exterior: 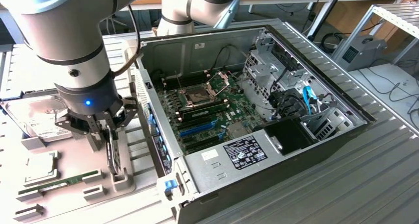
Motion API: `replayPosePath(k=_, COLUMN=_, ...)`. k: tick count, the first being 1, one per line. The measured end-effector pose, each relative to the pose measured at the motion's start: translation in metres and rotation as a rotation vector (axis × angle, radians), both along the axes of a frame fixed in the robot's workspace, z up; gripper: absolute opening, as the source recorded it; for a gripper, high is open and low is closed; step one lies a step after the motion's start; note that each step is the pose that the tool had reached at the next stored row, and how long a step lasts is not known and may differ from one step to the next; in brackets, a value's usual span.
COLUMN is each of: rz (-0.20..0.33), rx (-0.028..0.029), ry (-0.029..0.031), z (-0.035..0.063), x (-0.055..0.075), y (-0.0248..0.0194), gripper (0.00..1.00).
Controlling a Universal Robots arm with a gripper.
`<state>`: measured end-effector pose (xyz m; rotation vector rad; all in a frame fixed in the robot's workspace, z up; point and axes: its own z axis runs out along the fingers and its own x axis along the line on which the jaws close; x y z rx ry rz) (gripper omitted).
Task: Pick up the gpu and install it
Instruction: 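Pick up the gpu and move the gpu toward the slot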
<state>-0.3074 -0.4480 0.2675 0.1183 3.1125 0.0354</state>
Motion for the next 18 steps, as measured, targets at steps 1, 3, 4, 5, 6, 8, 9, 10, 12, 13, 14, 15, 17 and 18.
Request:
replayPosePath(k=1, rz=0.0, rx=-0.0007, ry=0.0, z=0.0009, x=0.0, y=0.0003, gripper=0.26)
replayPosePath(k=3, rz=0.0, rx=-0.0013, ry=-0.0001, z=0.0018, x=0.0, y=0.0005, gripper=0.26)
replayPosePath(k=4, rz=0.0, rx=-0.0017, ry=-0.0001, z=0.0022, x=0.0, y=0.0006, gripper=0.26)
replayPosePath(k=5, rz=0.0, rx=-0.0021, ry=0.0, z=0.0027, x=0.0, y=0.0008, gripper=0.26)
replayPosePath(k=6, rz=0.0, rx=-0.0026, ry=0.0, z=0.0032, x=0.0, y=0.0009, gripper=0.26)
replayPosePath(k=8, rz=0.0, rx=-0.0033, ry=0.0, z=0.0039, x=0.0, y=0.0011, gripper=0.26)
replayPosePath(k=9, rz=0.0, rx=-0.0036, ry=0.0, z=0.0042, x=0.0, y=0.0013, gripper=0.26)
replayPosePath(k=10, rz=0.0, rx=-0.004, ry=-0.0001, z=0.0046, x=0.0, y=0.0014, gripper=0.26)
replayPosePath(k=12, rz=0.0, rx=-0.0047, ry=-0.0001, z=0.0053, x=0.0, y=0.0017, gripper=0.26)
replayPosePath(k=13, rz=0.0, rx=-0.005, ry=0.0, z=0.0056, x=0.0, y=0.0018, gripper=0.26)
replayPosePath(k=14, rz=0.0, rx=-0.0054, ry=0.0, z=0.0062, x=0.0, y=0.002, gripper=0.26)
replayPosePath(k=15, rz=0.0, rx=-0.0062, ry=0.0, z=0.0071, x=0.0, y=0.0022, gripper=0.26)
replayPosePath(k=17, rz=0.0, rx=-0.007, ry=0.0, z=0.008, x=0.0, y=0.0024, gripper=0.26)
replayPosePath(k=18, rz=0.0, rx=-0.0073, ry=0.0, z=0.0084, x=0.0, y=0.0025, gripper=0.26)
